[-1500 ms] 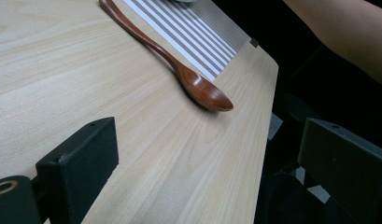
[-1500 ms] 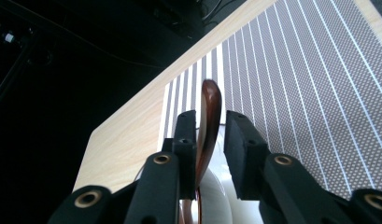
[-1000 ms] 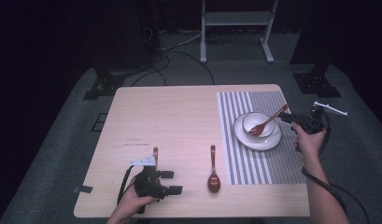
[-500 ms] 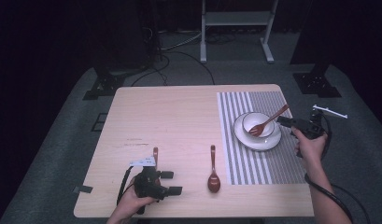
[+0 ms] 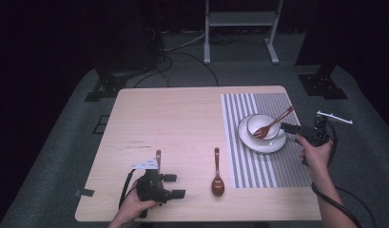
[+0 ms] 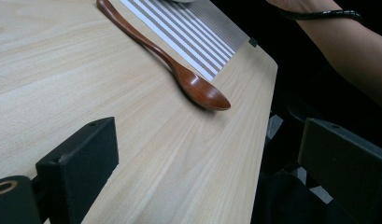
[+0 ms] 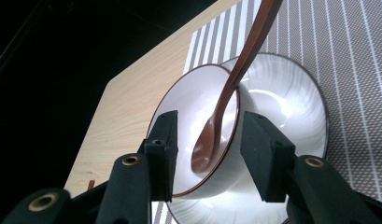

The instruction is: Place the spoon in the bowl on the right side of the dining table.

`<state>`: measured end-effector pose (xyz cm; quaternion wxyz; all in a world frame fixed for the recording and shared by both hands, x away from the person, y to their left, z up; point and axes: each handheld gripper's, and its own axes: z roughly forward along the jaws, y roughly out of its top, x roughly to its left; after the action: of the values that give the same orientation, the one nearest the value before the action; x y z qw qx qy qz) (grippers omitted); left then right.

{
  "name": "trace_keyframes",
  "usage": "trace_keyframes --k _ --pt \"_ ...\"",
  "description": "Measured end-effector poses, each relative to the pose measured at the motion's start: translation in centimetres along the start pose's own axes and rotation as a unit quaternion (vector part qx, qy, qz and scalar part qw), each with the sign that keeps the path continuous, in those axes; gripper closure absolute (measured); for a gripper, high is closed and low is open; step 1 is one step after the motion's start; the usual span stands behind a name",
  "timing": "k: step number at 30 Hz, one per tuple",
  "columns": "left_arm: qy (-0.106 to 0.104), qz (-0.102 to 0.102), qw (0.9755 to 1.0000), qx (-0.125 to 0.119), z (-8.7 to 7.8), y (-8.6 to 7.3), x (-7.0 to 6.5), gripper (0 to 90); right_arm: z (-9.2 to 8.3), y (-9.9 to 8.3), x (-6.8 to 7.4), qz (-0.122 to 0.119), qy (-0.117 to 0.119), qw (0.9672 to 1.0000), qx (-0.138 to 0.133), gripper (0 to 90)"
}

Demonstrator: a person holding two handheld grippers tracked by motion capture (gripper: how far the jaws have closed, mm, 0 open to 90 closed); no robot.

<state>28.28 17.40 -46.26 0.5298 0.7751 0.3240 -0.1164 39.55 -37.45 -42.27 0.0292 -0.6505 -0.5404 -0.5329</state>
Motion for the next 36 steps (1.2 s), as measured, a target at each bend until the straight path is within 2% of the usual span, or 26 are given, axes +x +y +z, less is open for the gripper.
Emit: trace_keyframes --k 17,36 --pt "0.001 0.000 1.0000 0.000 -0.1 0.0 0.0 3.8 0.2 -2.4 1.1 -0.020 0.022 0.9992 0.028 54.9" --pt "0.004 0.002 1.0000 0.000 -0.1 0.0 0.0 3.8 0.1 -4.6 1.7 -0.031 0.040 0.9977 0.045 52.9"
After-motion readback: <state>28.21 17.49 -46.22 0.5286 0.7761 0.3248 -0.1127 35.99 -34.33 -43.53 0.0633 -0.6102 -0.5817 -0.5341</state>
